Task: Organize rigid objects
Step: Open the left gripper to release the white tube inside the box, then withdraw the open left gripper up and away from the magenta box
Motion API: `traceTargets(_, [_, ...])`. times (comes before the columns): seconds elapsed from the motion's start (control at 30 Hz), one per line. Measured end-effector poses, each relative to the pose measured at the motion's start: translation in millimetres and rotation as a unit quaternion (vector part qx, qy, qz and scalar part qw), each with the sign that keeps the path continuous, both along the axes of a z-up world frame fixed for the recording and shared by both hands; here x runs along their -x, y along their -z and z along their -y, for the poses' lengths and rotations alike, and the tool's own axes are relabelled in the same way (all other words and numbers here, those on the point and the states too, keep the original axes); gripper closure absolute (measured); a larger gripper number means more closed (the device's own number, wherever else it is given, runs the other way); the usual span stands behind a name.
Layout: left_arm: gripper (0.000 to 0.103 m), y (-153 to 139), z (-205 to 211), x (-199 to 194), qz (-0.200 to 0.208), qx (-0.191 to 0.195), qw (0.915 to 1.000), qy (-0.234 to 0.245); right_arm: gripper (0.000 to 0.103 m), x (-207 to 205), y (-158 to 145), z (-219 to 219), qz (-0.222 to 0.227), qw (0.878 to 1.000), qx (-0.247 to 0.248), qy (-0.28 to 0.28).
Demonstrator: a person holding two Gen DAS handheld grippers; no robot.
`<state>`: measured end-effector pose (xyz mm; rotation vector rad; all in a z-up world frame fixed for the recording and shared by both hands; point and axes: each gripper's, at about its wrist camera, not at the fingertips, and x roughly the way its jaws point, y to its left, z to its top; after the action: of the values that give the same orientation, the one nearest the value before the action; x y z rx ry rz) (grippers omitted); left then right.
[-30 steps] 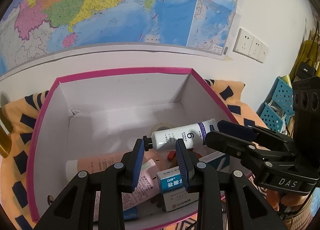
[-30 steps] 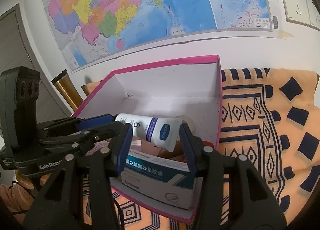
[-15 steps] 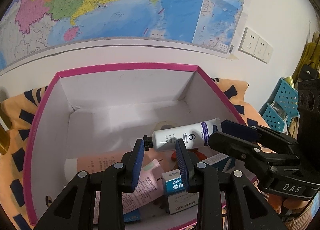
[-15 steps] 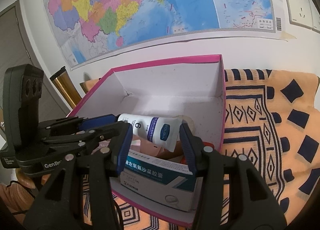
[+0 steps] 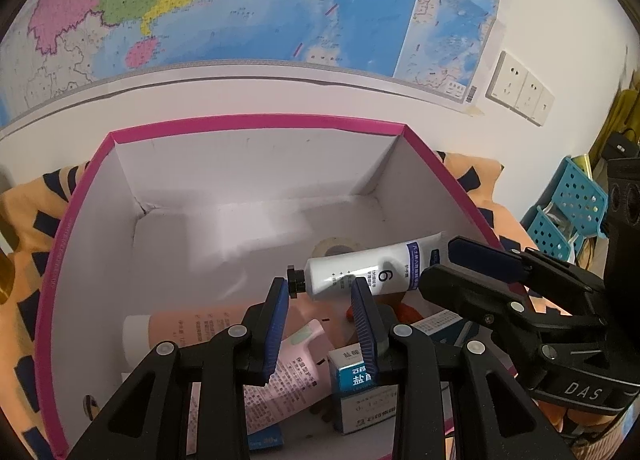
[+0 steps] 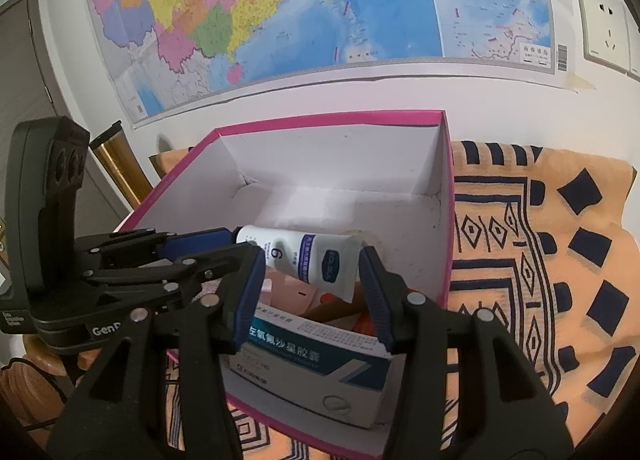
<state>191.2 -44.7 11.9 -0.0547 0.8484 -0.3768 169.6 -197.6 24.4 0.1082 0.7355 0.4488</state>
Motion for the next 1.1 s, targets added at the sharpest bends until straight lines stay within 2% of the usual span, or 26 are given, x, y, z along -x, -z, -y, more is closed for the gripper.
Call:
traceTargets(0.63, [0.07, 2.2, -6.6, -3.5, -0.001, 0.006, 1.0, -0.004, 0.052, -5.8, 1.1, -9.6, -0.002, 1.0, 0.012, 0.0])
traceTargets(0.73, [0.055, -4.0, -10.1, 9.8, 0.027, 0.001, 0.9996, -0.004, 0.052, 0.0, -0.5, -7.0, 0.002, 1.0, 0.001, -0.005])
traceTargets(0.8, [0.035, -10.3, -15.6, 23.3, 0.052, 0.0, 0.9986, -0.009, 0.052, 8.3, -1.6, -5.7, 0.009, 1.0, 0.001, -0.006])
traceTargets(0.9, [0.018, -19.5, -25.7, 44.3, 0.083, 0.001, 0.9964, -0.016, 0.05, 24.0, -6.2, -6.1, 0.025, 1.0, -0.003, -0.014])
traceTargets(1.03, [0.004, -27.5, -43.2, 72.9, 0.11, 0.002, 0.9932, -0.038, 0.029, 50.0, -12.4, -9.6, 0.053, 0.998, 0.0, -0.014])
traceTargets(1.1, [0.0, -28.0, -52.5, 88.4, 0.123, -0.007, 0.9905, -0.061, 0.025, 64.3, -12.7, -14.1, 0.069, 0.997, 0.01, -0.012])
